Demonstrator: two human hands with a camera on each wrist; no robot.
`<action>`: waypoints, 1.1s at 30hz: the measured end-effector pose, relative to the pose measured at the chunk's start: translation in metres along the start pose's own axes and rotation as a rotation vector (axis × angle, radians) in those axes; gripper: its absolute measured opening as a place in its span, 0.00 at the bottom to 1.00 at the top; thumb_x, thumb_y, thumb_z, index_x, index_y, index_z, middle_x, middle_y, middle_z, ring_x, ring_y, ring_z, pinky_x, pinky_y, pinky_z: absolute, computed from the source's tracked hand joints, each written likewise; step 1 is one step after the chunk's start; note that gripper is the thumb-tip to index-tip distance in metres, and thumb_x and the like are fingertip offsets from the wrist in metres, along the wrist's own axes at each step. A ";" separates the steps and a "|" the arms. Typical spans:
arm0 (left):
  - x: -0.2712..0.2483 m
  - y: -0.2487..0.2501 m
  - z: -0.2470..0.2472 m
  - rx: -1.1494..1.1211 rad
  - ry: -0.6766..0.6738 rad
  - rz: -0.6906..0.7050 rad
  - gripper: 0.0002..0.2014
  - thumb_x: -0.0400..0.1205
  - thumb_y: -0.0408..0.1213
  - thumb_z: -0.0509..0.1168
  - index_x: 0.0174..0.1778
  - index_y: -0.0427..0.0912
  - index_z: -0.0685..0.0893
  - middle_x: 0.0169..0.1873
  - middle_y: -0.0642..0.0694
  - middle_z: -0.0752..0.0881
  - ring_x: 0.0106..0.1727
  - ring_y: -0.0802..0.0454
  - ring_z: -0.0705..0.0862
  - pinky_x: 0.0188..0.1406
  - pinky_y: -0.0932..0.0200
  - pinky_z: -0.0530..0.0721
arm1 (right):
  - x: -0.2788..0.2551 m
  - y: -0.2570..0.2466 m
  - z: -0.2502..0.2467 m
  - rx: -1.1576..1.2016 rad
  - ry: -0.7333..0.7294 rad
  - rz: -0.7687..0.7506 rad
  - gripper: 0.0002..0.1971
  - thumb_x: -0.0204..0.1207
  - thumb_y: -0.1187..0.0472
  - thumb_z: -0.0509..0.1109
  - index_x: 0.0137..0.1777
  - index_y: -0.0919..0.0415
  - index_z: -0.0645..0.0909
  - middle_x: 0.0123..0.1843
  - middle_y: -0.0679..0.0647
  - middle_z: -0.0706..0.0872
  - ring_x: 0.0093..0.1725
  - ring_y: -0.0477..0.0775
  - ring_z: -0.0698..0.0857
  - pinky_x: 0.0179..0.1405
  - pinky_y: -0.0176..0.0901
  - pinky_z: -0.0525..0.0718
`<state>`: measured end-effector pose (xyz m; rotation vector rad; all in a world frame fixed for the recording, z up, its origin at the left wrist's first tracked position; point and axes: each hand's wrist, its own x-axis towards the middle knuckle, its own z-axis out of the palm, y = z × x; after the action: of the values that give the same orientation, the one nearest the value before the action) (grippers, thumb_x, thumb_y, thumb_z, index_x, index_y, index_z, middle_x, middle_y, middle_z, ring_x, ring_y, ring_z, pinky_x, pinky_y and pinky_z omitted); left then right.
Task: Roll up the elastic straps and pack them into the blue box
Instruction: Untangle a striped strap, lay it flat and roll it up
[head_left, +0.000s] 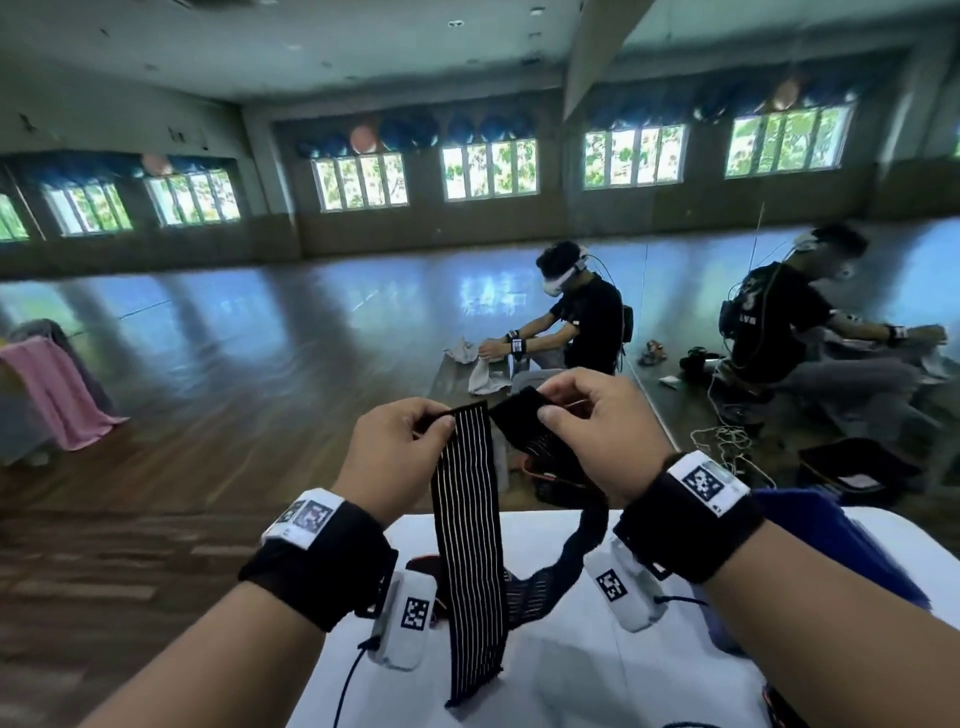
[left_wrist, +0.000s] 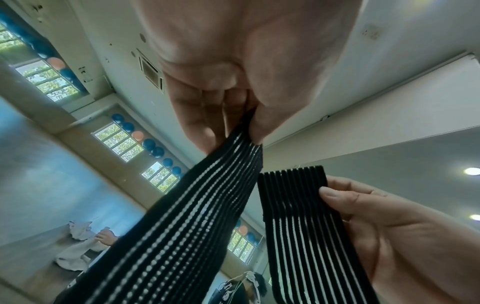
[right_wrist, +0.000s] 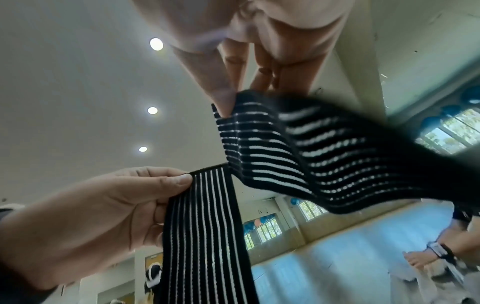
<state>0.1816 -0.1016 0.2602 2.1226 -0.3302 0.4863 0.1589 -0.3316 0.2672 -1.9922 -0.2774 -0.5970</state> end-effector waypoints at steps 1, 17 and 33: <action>0.001 0.000 0.002 0.018 0.017 0.007 0.06 0.82 0.37 0.71 0.42 0.49 0.93 0.32 0.55 0.91 0.36 0.60 0.89 0.41 0.56 0.89 | -0.002 0.003 0.000 0.022 0.012 0.016 0.06 0.74 0.64 0.75 0.45 0.51 0.88 0.41 0.45 0.91 0.42 0.43 0.89 0.44 0.39 0.88; -0.015 0.023 0.031 -0.484 -0.213 -0.308 0.15 0.90 0.35 0.59 0.50 0.37 0.92 0.40 0.36 0.92 0.36 0.46 0.90 0.31 0.55 0.88 | -0.024 0.020 0.021 0.346 0.213 0.327 0.07 0.72 0.69 0.79 0.45 0.57 0.87 0.41 0.55 0.91 0.41 0.50 0.90 0.47 0.48 0.89; -0.015 0.043 0.050 -0.692 -0.286 -0.349 0.12 0.91 0.31 0.56 0.53 0.48 0.84 0.44 0.45 0.88 0.36 0.51 0.88 0.36 0.45 0.89 | -0.031 0.016 0.025 0.052 0.278 0.189 0.06 0.72 0.58 0.78 0.42 0.51 0.83 0.37 0.46 0.87 0.38 0.43 0.86 0.42 0.43 0.86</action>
<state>0.1614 -0.1661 0.2591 1.5152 -0.2338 -0.1350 0.1465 -0.3159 0.2288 -1.8336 0.0637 -0.7260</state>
